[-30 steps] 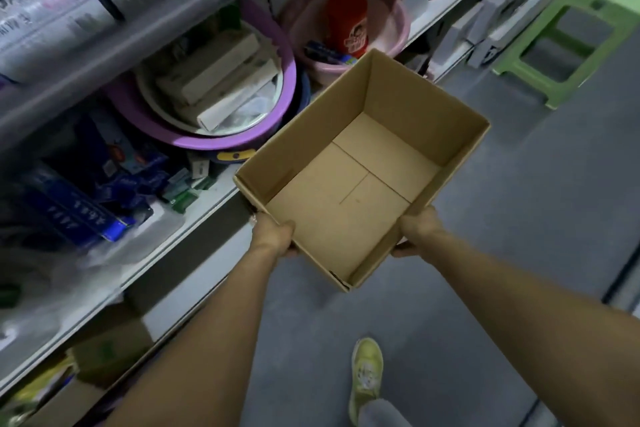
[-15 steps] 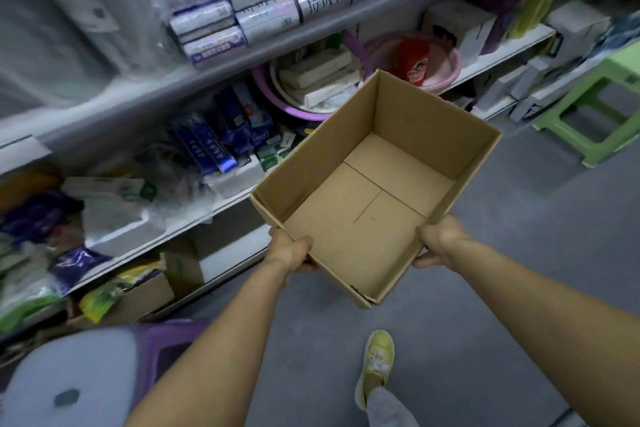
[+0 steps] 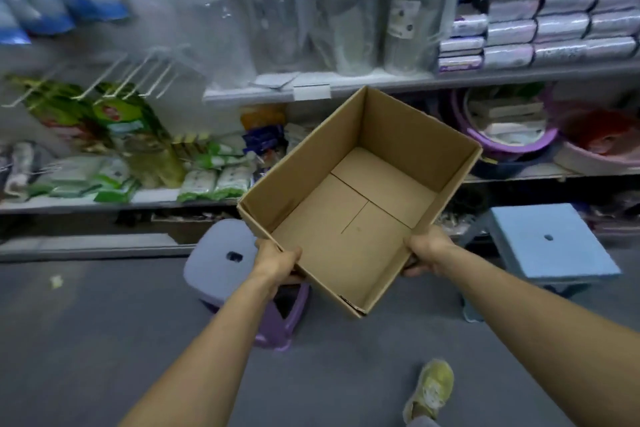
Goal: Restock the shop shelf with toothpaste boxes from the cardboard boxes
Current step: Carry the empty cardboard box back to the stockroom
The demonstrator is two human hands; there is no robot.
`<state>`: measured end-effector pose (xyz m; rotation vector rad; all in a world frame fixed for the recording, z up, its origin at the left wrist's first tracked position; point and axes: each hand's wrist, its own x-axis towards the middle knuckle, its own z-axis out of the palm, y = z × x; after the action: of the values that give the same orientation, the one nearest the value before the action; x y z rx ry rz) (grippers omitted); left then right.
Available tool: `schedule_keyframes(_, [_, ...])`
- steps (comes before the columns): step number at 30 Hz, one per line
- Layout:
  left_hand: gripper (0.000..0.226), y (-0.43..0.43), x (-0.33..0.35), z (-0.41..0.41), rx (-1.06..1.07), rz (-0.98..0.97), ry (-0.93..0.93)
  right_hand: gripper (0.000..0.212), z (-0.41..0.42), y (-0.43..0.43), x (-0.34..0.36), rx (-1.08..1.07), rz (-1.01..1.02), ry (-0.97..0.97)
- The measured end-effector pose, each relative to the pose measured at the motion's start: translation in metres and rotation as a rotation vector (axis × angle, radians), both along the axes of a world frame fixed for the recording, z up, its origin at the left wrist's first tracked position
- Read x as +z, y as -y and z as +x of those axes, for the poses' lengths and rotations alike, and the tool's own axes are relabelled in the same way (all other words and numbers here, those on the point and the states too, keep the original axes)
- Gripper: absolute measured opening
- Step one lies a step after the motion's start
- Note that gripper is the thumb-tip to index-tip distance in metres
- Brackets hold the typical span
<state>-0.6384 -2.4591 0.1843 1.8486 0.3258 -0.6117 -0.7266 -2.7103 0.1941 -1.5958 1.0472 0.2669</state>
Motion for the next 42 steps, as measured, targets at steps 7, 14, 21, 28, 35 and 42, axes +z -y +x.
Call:
schedule_keyframes(7, [0.041,-0.176,0.003,-0.007,0.326,-0.015,0.002,0.038,0.081,-0.156,0.014,0.323,-0.009,0.052])
schedule_keyframes(14, [0.031,-0.300,0.008,-0.007,0.626,-0.028,0.031,0.034,0.155,-0.296,0.036,0.637,-0.030,0.126])
schedule_keyframes(21, [0.043,-0.402,0.025,0.028,0.909,-0.089,0.077,0.037,0.257,-0.417,0.054,0.961,-0.047,0.124])
schedule_keyframes(28, [0.042,-0.535,0.044,0.042,1.118,-0.106,0.139,0.044,0.326,-0.600,0.058,1.155,-0.022,0.212])
schedule_keyframes(35, [0.041,-0.722,0.056,0.066,1.298,-0.066,0.158,0.030,0.376,-0.815,0.066,1.321,-0.008,0.120])
schedule_keyframes(42, [0.033,-0.931,0.088,0.111,1.356,0.010,0.175,0.027,0.428,-1.031,0.084,1.373,0.079,0.137])
